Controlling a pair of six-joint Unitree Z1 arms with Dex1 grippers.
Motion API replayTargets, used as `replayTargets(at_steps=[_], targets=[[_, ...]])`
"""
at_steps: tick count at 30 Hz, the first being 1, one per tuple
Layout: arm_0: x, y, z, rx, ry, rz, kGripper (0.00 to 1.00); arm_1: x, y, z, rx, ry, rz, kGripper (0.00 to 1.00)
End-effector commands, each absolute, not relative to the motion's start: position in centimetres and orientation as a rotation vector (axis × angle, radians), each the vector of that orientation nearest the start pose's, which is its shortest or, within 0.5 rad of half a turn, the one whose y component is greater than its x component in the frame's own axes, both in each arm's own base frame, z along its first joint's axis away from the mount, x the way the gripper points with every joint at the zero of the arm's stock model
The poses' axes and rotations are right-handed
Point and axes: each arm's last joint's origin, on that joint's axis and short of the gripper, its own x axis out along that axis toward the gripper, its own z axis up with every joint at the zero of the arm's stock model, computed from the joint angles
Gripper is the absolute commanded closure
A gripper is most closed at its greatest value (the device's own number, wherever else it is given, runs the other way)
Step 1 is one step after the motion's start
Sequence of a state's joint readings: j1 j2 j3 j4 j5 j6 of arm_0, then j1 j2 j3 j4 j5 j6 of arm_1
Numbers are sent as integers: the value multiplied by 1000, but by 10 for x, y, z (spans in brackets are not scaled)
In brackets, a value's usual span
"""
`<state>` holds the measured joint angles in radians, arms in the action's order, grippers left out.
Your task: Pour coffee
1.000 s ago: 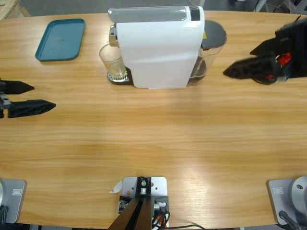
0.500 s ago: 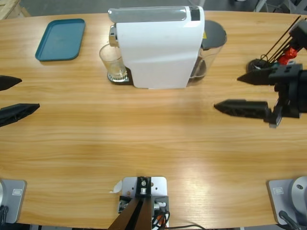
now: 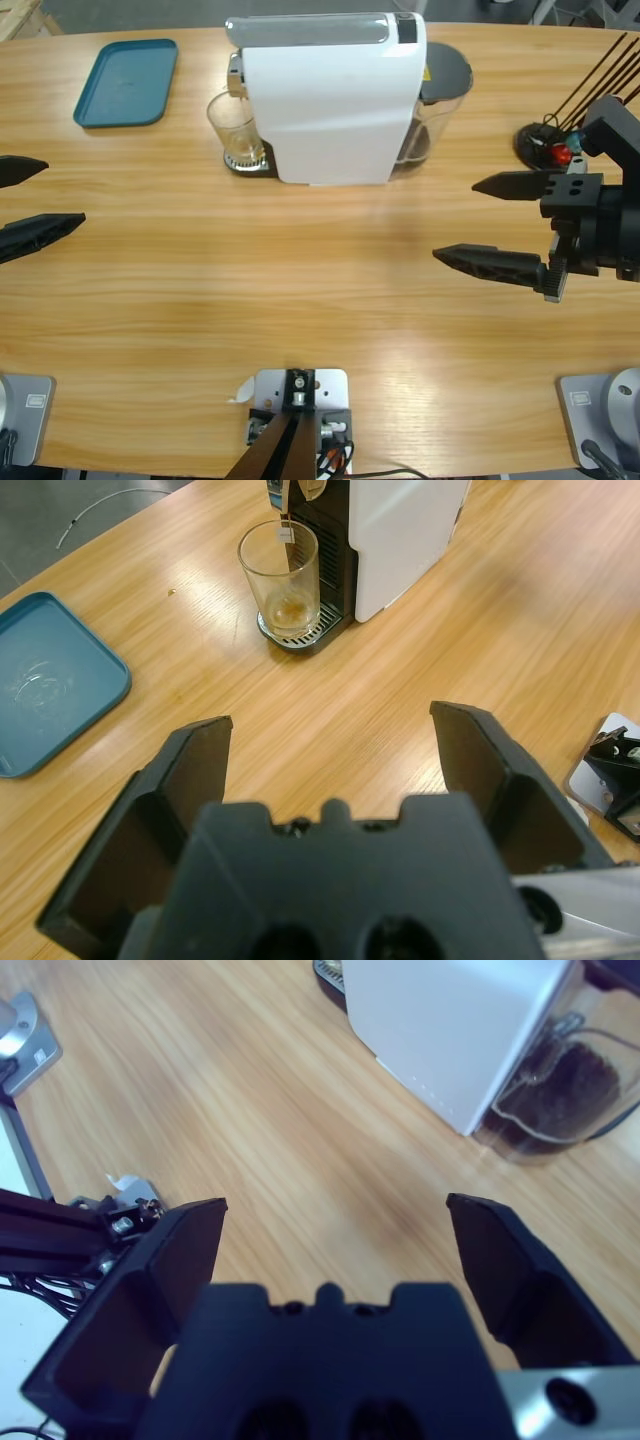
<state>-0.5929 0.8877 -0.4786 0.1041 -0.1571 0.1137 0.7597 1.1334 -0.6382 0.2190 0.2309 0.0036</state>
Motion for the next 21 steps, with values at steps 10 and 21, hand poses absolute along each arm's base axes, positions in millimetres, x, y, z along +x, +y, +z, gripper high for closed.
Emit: replayTargets(at_steps=[10, 21], targets=[[84, -65, 269, 239, 515, -753, 142, 101, 114, 268, -221, 715, 979, 0], [86, -65, 267, 243, 528, -730, 142, 110, 124, 258, -220, 751, 976, 0]])
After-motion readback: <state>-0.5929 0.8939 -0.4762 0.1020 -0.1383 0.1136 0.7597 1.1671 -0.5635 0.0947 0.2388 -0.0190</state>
